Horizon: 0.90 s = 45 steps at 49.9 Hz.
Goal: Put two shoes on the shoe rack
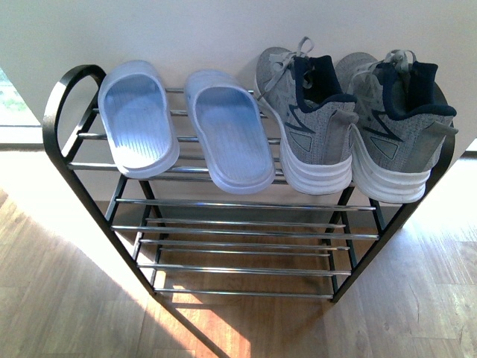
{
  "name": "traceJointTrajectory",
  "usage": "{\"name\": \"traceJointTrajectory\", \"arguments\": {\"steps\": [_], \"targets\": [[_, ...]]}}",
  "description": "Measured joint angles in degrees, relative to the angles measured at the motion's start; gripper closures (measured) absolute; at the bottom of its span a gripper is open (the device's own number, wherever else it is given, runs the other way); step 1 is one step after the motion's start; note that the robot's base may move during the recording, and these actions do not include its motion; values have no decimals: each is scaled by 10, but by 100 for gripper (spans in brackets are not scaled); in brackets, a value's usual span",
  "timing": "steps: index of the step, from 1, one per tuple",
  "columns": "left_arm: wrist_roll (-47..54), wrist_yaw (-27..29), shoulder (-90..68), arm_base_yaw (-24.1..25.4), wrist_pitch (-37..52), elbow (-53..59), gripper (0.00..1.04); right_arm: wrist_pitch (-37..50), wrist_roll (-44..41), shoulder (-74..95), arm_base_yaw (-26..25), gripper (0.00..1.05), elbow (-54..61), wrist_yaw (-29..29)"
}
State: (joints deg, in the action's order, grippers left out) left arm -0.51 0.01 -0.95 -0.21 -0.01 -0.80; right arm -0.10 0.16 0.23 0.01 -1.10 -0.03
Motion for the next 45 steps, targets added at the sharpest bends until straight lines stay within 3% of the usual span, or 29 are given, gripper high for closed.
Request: {"name": "traceJointTrajectory", "arguments": {"steps": [12,23,45], "targets": [[0,0,0,0,0,0,52,0,0,0,0,9,0,0],[1,0,0,0,0,0,8,0,0,0,0,9,0,0],[1,0,0,0,0,0,9,0,0,0,0,9,0,0]]}}
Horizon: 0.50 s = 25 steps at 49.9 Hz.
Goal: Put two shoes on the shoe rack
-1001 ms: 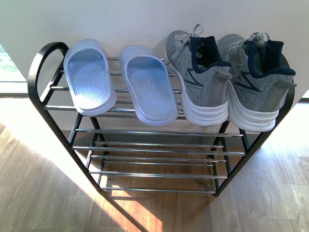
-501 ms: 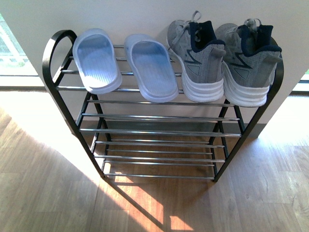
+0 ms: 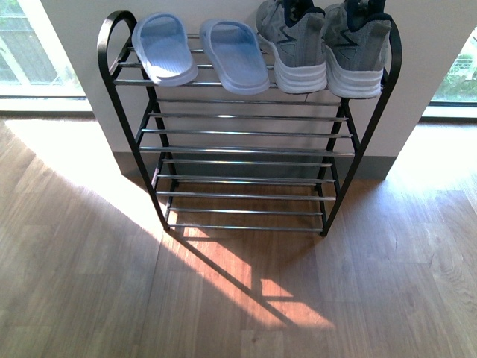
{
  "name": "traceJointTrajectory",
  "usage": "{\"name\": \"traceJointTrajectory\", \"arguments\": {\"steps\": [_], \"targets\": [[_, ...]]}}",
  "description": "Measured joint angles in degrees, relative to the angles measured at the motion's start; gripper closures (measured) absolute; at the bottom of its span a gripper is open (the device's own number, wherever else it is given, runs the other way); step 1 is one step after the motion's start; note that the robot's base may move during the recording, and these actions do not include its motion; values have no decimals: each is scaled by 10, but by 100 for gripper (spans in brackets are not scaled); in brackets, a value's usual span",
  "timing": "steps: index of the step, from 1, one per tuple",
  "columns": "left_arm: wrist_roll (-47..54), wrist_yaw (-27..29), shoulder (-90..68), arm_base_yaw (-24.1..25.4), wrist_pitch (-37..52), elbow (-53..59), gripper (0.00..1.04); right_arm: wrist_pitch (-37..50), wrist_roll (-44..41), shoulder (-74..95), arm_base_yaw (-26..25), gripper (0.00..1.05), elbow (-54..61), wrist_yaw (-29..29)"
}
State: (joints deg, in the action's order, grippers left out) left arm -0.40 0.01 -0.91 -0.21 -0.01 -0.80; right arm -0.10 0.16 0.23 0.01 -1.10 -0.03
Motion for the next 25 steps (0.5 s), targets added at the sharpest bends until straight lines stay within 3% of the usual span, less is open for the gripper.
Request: {"name": "traceJointTrajectory", "arguments": {"steps": [25], "targets": [[0,0,0,0,0,0,9,0,0,0,0,9,0,0]]}}
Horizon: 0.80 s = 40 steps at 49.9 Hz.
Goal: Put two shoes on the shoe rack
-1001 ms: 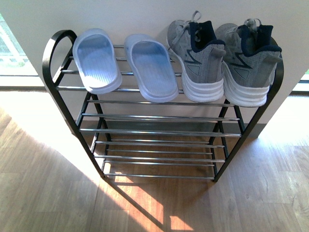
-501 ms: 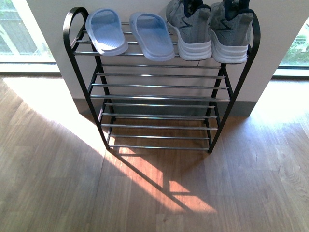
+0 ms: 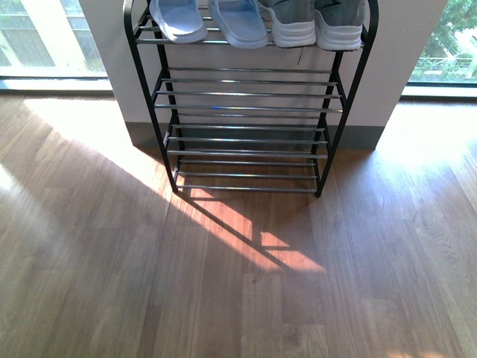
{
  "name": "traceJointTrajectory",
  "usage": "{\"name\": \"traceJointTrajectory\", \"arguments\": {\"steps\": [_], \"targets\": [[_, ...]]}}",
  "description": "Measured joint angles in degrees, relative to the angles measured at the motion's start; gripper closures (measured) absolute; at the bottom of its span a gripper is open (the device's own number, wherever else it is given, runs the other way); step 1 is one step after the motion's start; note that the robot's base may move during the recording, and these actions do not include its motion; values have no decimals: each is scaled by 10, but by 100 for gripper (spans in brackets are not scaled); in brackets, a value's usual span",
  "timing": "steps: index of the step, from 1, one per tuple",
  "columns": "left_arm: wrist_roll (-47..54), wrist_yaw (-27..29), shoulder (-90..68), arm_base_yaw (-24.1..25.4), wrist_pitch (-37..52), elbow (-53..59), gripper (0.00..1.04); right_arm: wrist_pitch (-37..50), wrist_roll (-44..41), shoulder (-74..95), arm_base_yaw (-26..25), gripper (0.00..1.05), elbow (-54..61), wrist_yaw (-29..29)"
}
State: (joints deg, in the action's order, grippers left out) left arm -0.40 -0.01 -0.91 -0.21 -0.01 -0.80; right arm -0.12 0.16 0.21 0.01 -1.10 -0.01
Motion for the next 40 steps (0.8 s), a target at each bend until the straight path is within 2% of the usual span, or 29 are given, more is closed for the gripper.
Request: {"name": "traceJointTrajectory", "arguments": {"steps": [40], "targets": [[0,0,0,0,0,0,9,0,0,0,0,9,0,0]]}}
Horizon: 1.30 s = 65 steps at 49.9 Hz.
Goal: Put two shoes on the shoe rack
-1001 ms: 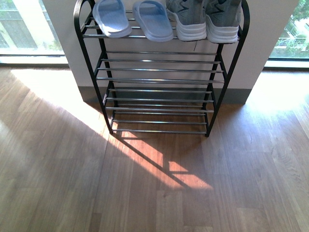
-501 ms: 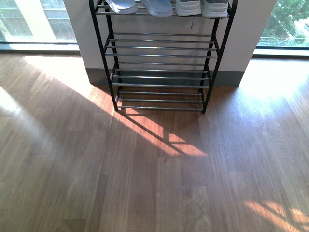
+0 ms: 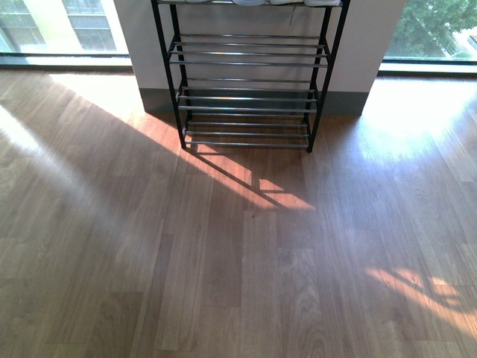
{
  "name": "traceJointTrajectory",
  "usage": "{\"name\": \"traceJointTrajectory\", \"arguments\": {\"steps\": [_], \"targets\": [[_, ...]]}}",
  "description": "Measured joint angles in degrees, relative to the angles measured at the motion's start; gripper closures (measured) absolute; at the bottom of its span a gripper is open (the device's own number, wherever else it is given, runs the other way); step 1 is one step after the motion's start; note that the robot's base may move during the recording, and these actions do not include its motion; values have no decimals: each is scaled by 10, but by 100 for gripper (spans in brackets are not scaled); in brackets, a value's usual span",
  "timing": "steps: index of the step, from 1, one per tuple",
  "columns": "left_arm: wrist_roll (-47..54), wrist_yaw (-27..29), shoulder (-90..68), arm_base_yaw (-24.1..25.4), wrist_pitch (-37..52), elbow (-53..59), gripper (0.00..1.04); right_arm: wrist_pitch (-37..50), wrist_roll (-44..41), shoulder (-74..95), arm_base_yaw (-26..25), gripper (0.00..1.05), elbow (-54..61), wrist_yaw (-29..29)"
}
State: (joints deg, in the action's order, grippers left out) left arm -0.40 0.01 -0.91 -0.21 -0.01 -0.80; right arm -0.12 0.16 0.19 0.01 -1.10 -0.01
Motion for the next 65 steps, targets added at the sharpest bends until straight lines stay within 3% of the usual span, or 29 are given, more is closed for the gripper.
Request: {"name": "traceJointTrajectory", "arguments": {"steps": [65], "targets": [[0,0,0,0,0,0,9,0,0,0,0,9,0,0]]}}
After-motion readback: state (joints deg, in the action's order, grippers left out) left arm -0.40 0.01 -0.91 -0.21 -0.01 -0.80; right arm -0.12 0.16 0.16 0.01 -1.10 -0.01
